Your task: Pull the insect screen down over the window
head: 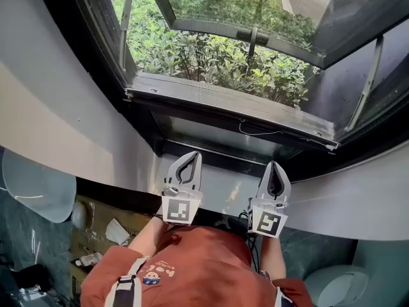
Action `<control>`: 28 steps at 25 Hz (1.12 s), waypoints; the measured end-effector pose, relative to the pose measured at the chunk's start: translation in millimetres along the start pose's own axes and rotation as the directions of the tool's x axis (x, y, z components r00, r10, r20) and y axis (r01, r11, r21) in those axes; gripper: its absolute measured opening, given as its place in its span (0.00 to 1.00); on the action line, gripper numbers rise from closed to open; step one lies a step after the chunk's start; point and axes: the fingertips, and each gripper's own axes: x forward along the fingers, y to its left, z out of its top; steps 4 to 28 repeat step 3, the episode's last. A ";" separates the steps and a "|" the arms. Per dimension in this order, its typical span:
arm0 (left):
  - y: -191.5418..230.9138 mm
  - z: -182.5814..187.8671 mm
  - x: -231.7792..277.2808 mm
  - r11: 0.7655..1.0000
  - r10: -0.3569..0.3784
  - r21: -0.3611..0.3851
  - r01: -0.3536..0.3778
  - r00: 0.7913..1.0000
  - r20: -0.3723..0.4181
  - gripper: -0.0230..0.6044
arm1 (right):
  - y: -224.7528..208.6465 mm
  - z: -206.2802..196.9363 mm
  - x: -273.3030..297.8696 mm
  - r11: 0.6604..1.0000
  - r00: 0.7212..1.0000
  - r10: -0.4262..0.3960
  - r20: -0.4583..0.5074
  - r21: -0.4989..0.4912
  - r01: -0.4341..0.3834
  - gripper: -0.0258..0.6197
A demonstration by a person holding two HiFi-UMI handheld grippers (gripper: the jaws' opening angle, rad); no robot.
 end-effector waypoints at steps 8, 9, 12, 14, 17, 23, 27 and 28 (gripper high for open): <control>-1.5 -2.3 -1.7 1.000 0.000 0.005 0.001 1.000 -0.014 0.05 | -0.5 -0.2 -2.0 1.000 1.000 0.001 -0.007 -0.002 -0.001 0.06; -1.5 -2.3 -1.7 1.000 0.000 0.005 0.001 1.000 -0.014 0.05 | -0.5 -0.2 -2.0 1.000 1.000 0.001 -0.007 -0.002 -0.001 0.06; -1.5 -2.3 -1.7 1.000 0.000 0.005 0.001 1.000 -0.014 0.05 | -0.5 -0.2 -2.0 1.000 1.000 0.001 -0.007 -0.002 -0.001 0.06; -1.5 -2.3 -1.7 1.000 0.000 0.005 0.001 1.000 -0.014 0.05 | -0.5 -0.2 -2.0 1.000 1.000 0.001 -0.007 -0.002 -0.001 0.06; -1.5 -2.3 -1.7 1.000 0.000 0.005 0.001 1.000 -0.014 0.05 | -0.5 -0.2 -2.0 1.000 1.000 0.001 -0.007 -0.002 -0.001 0.06; -1.5 -2.3 -1.7 1.000 0.000 0.005 0.001 1.000 -0.014 0.05 | -0.5 -0.2 -2.0 1.000 1.000 0.001 -0.007 -0.002 -0.001 0.06; -1.5 -2.3 -1.7 1.000 0.000 0.005 0.001 1.000 -0.014 0.05 | -0.5 -0.2 -2.0 1.000 1.000 0.001 -0.007 -0.002 -0.001 0.06; -1.5 -2.3 -1.7 1.000 0.000 0.005 0.001 1.000 -0.014 0.05 | -0.5 -0.2 -2.0 1.000 1.000 0.001 -0.007 -0.002 -0.001 0.06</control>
